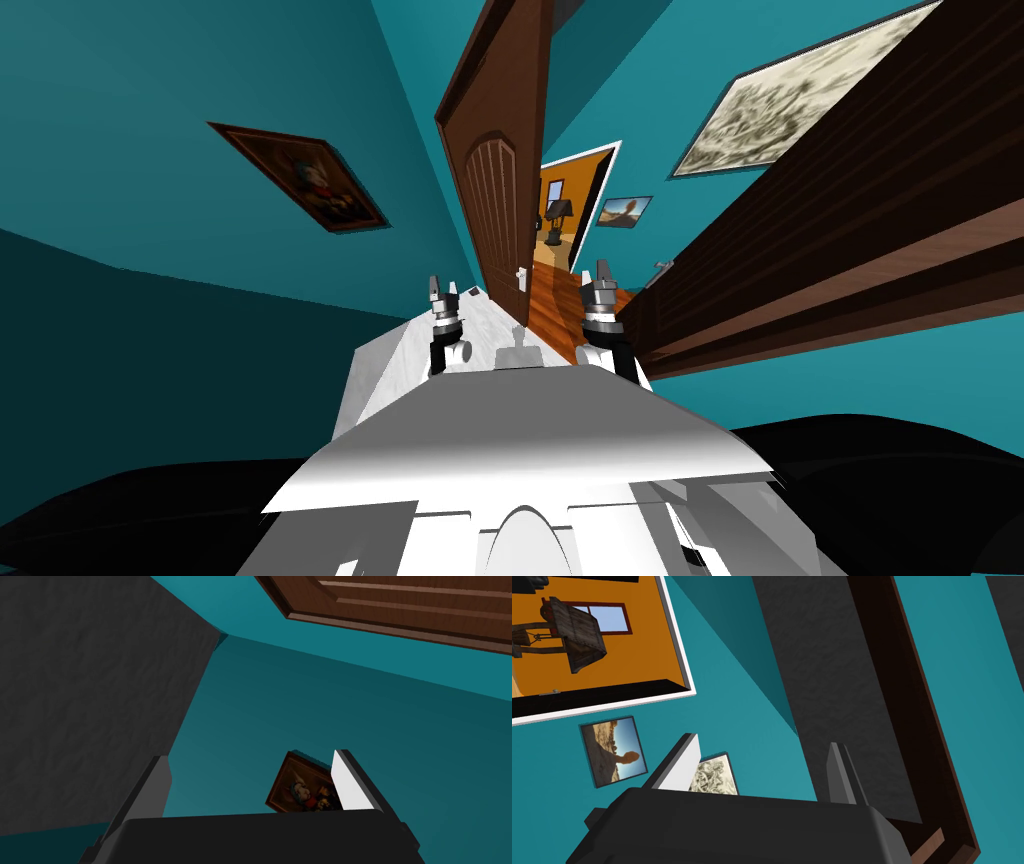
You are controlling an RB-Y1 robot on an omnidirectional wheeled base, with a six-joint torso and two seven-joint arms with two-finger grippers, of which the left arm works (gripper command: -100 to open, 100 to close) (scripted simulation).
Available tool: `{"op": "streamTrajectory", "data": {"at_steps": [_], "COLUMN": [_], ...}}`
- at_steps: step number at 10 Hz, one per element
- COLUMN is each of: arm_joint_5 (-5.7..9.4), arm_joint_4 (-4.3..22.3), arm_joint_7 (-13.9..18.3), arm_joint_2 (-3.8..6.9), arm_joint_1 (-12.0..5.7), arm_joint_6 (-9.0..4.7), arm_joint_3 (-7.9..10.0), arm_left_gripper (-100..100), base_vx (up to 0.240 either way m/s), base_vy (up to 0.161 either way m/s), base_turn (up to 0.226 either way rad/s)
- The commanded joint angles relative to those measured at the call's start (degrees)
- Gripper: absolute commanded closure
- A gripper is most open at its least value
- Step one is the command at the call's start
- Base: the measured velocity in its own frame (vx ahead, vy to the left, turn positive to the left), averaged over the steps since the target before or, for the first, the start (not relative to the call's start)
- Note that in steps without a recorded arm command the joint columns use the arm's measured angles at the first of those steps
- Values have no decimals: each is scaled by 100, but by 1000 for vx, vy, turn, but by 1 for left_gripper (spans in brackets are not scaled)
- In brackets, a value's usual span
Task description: Push the door open
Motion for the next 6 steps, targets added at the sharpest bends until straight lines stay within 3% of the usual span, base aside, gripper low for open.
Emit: {"op": "streamTrajectory", "data": {"at_steps": [1, 2, 3, 5, 6], "arm_joint_5": [0, 3, 3, 9, 9], "arm_joint_4": [286, 519, 639, 1040, 1173], "arm_joint_7": [11, 23, 23, 48, 48], "arm_joint_2": [23, 42, 42, 74, 74], "arm_joint_1": [-211, -357, -357, -658, -658], "arm_joint_6": [50, 79, 79, 138, 138], "arm_joint_3": [-69, -113, -113, -203, -203], "arm_left_gripper": [-100, -100, -100, -100, -100], "base_vx": [53, 71, 55, 70, 53], "base_vy": [88, 96, 71, 93, 78], "base_turn": [-177, -168, -58, -142, -78]}}
